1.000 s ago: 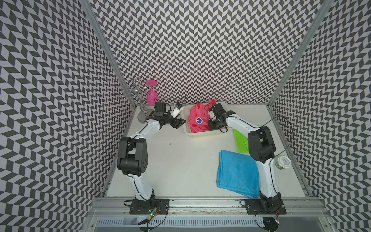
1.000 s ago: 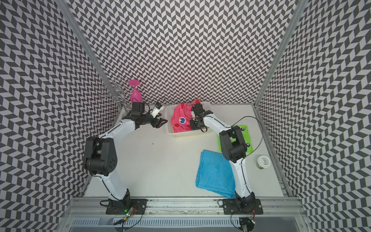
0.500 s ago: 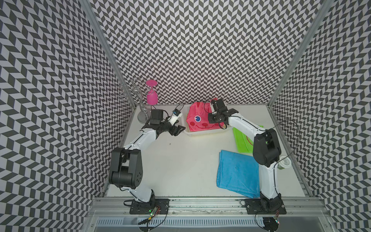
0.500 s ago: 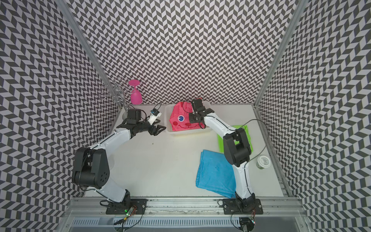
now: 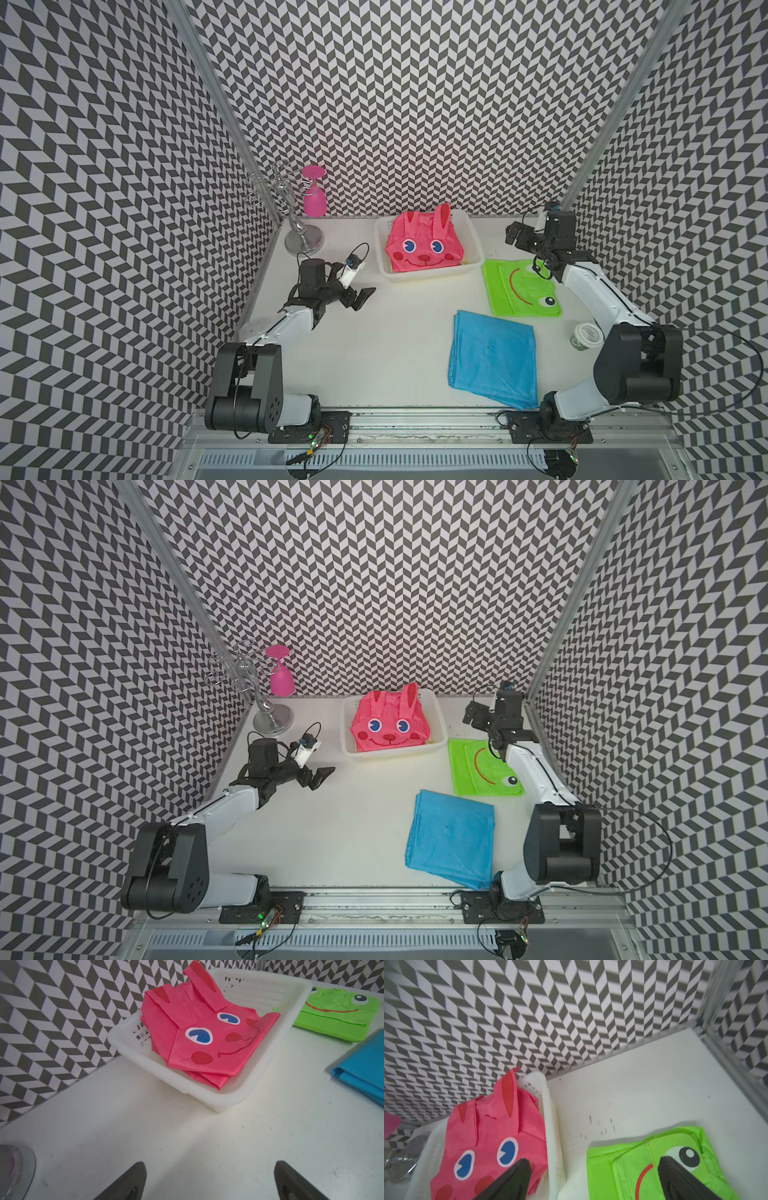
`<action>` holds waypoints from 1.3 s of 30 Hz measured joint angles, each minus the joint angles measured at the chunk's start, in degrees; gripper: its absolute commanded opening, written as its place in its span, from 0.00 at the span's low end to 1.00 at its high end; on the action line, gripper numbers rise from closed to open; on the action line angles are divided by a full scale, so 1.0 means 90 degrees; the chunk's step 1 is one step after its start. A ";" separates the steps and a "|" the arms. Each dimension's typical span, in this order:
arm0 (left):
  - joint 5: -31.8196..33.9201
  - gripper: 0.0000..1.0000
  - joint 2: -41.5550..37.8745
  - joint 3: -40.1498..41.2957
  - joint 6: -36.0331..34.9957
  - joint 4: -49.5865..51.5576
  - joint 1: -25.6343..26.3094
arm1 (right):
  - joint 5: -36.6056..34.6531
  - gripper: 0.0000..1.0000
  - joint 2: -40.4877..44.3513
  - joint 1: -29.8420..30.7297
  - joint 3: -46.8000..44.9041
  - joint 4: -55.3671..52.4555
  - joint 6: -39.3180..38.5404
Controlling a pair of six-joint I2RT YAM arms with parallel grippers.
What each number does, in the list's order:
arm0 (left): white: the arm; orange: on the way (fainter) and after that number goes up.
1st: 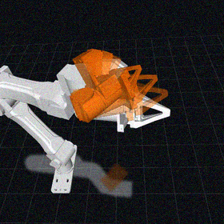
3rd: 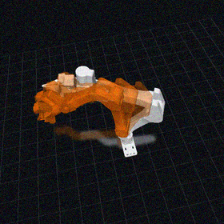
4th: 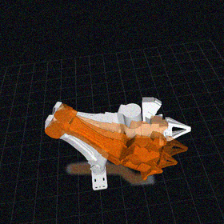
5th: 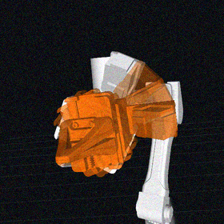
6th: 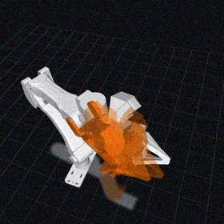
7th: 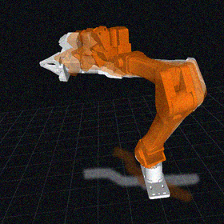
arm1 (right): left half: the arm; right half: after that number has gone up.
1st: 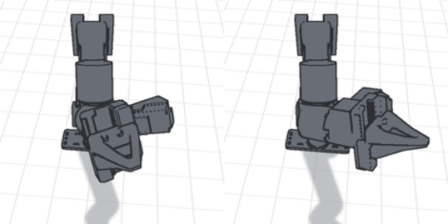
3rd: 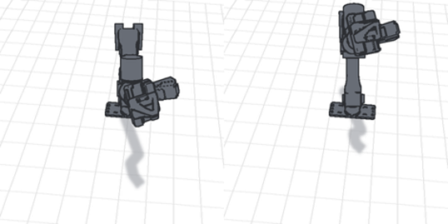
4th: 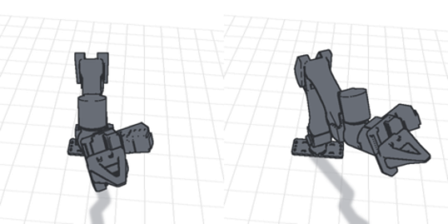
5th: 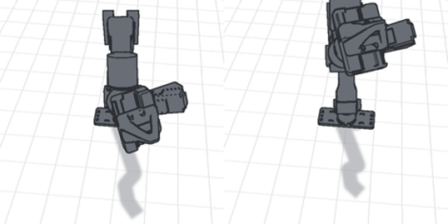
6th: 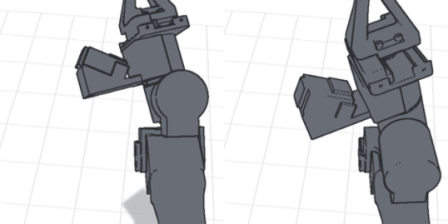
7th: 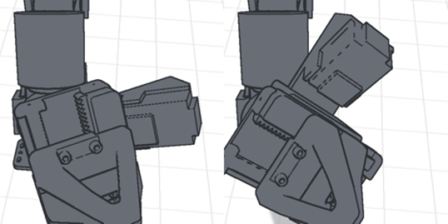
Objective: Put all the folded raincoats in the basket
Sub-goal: Place the raincoat in the basket, then move the basket to the center of the board.
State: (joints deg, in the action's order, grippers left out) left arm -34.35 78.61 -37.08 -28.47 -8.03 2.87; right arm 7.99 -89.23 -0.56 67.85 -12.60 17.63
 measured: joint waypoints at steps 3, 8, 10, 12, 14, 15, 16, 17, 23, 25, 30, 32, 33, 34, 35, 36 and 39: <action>0.0053 1.00 -0.0117 0.0304 -0.0083 -0.0219 -0.0209 | 0.0811 1.00 -0.0500 0.0044 0.0114 -0.0049 0.0046; 0.0056 1.00 -0.0248 0.0610 -0.0114 -0.0619 -0.0578 | 0.1732 0.99 -0.1377 0.0301 0.0459 -0.0114 0.0005; 0.0070 1.00 -0.0253 0.0619 -0.0107 -0.0721 -0.0670 | 0.1945 0.98 -0.1702 0.0525 0.0656 -0.0197 -0.0049; 0.0109 1.00 -0.0253 0.0619 -0.0066 -0.0828 -0.0726 | 0.2096 0.98 -0.2047 0.0806 0.0957 -0.0287 -0.0102; 0.0158 1.00 -0.0262 0.0622 -0.0034 -0.0901 -0.0741 | 0.2152 0.98 -0.2341 0.1083 0.1297 -0.0381 -0.0168; 0.0185 1.00 -0.0279 0.0631 -0.0017 -0.0942 -0.0741 | 0.2159 0.99 -0.2482 0.1207 0.1489 -0.0476 -0.0202; 0.0197 1.00 -0.0311 0.0651 -0.0012 -0.0969 -0.0741 | 0.2181 1.00 -0.2591 0.1304 0.1644 -0.0556 -0.0243; 0.0204 1.00 -0.0352 0.0678 -0.0007 -0.0998 -0.0741 | 0.2193 1.00 -0.2701 0.1416 0.1807 -0.0617 -0.0282; 0.0248 1.00 -0.0415 0.0714 0.0019 -0.1056 -0.0741 | 0.1972 1.00 -0.2841 0.1919 0.2186 -0.0896 -0.0491; 0.0265 1.00 -0.0415 0.0714 0.0036 -0.1054 -0.0741 | 0.1549 1.00 -0.2693 0.1955 0.2018 -0.0933 -0.0525; 0.0272 1.00 -0.0408 0.0712 0.0134 -0.1054 -0.0741 | -0.0136 0.99 -0.1576 0.1872 0.0869 -0.0950 -0.0461; 0.0267 1.00 -0.0401 0.0712 0.0158 -0.1052 -0.0738 | -0.0716 1.00 -0.0908 0.1829 0.0311 -0.0850 -0.0338; 0.0267 1.00 -0.0401 0.0712 0.0165 -0.1052 -0.0738 | -0.0969 1.00 -0.0488 0.1783 -0.0036 -0.0738 -0.0228; 0.0262 1.00 -0.0401 0.0712 0.0172 -0.1052 -0.0738 | -0.1146 1.00 -0.0146 0.1724 -0.0330 -0.0605 -0.0114; 0.0260 1.00 -0.0401 0.0712 0.0175 -0.1052 -0.0738 | -0.1246 0.95 0.0211 0.1654 -0.0653 -0.0459 0.0029; 0.0255 1.00 -0.0401 0.0712 0.0175 -0.1052 -0.0738 | -0.1260 0.92 0.0493 0.1552 -0.0940 -0.0287 0.0109; 0.0219 1.00 -0.0401 0.0712 0.0172 -0.1049 -0.0738 | -0.1219 0.86 0.0925 0.1185 -0.1678 0.0155 0.0345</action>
State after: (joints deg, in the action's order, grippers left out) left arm -32.38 75.00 -30.68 -26.92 -17.47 -3.77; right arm -2.98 -80.90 10.11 52.75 -11.20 20.73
